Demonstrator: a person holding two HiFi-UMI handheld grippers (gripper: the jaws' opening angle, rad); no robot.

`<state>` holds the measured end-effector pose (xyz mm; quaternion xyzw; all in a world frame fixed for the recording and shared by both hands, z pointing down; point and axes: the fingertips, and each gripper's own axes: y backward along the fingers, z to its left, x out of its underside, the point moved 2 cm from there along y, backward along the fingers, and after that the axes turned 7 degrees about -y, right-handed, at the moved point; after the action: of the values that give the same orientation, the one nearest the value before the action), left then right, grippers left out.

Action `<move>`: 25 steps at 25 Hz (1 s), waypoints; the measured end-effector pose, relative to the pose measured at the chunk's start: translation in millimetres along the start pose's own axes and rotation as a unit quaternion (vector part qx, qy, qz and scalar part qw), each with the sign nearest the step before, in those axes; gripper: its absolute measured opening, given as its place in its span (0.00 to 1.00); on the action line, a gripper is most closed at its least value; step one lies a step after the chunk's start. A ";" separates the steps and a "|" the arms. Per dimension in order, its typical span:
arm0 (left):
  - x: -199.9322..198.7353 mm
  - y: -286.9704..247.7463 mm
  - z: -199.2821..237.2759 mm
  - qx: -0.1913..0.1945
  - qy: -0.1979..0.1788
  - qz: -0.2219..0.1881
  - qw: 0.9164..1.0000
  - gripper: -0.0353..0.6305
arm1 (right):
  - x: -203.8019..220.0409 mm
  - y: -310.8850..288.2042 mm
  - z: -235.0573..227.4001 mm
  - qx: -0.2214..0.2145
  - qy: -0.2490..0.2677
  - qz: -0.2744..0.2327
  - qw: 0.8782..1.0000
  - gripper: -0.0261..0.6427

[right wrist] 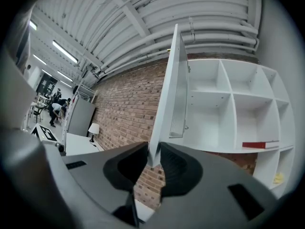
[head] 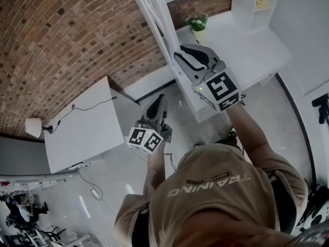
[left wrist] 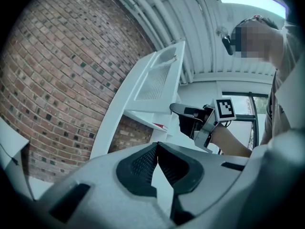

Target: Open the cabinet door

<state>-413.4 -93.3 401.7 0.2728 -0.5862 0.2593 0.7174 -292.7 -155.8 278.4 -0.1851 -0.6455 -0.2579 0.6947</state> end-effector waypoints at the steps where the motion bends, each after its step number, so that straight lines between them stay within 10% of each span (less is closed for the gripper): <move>1: 1.2 -3.1 0.6 0.002 0.002 -0.002 1.000 0.06 | -0.2 -0.5 0.2 -0.003 0.000 0.000 1.000 0.15; 18: -1.3 -47.6 -15.9 -0.019 -0.014 -0.007 1.000 0.06 | -4.5 26.6 4.9 -0.110 0.013 -0.026 0.993 0.15; 25: 3.9 -82.0 -39.9 -0.035 -0.016 0.004 0.999 0.06 | 1.6 44.6 -53.7 -0.092 -0.007 -0.017 0.996 0.08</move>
<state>-328.0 -124.1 391.8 0.2495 -0.6074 0.2375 0.7158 -223.0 -152.1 278.0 -0.2393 -0.6267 -0.3268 0.6657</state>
